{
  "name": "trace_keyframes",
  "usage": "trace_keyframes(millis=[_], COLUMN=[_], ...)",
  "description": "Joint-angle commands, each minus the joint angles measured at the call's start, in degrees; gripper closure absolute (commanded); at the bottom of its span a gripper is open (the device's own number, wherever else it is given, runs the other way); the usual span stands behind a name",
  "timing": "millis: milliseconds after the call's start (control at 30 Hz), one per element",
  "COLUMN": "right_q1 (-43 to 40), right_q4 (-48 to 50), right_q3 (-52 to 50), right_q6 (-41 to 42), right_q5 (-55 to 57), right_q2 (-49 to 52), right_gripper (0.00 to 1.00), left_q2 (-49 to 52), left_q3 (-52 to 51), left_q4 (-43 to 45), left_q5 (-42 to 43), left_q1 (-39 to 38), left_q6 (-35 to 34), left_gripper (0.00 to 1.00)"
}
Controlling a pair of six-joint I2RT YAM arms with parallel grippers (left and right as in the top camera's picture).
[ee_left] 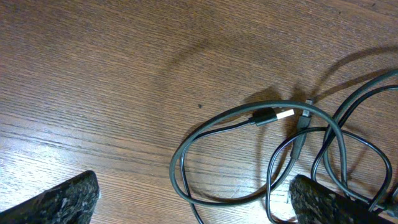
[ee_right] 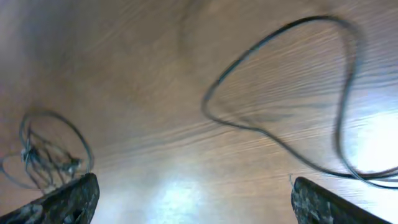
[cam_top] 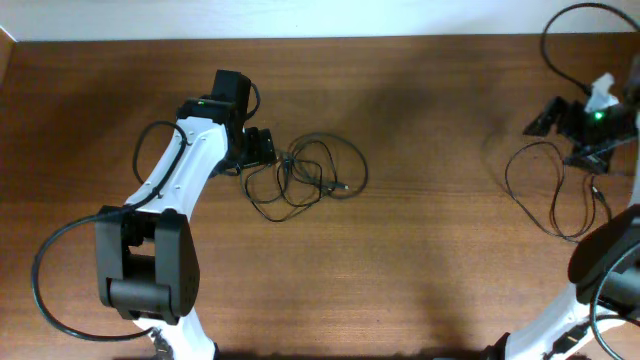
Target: Untangle cables
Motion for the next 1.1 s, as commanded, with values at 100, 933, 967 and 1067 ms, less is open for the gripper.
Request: trace_keyframes(millis=[100,933,967,1067], right_q1=[10.82,40.72,40.72,40.72], right_q4=[-2.75,13.88,14.47,18.23], right_q3=[-0.02,-18.64,-19.82,-24.17], right_q6=[-0.94,-0.68,-0.68,0.35], right_q5=[-0.85,-0.90,-0.90,-1.16], right_q2=[0.22,0.31,0.31,0.31], right_gripper=[0.01,0.01,0.01,0.01], left_q2=[0.48,5.62,5.51,5.53], left_q3=[-0.48,-4.66,-4.35,-4.35], left_q4=[-0.02,6.49,7.15,7.17], left_q5=[0.00,-0.46,-0.09,0.66], left_q1=[0.15,0.20,0.20,0.20], left_q6=[-0.17,-0.15,-0.15,-0.13], left_gripper=[0.01,1.00,1.00,0.92])
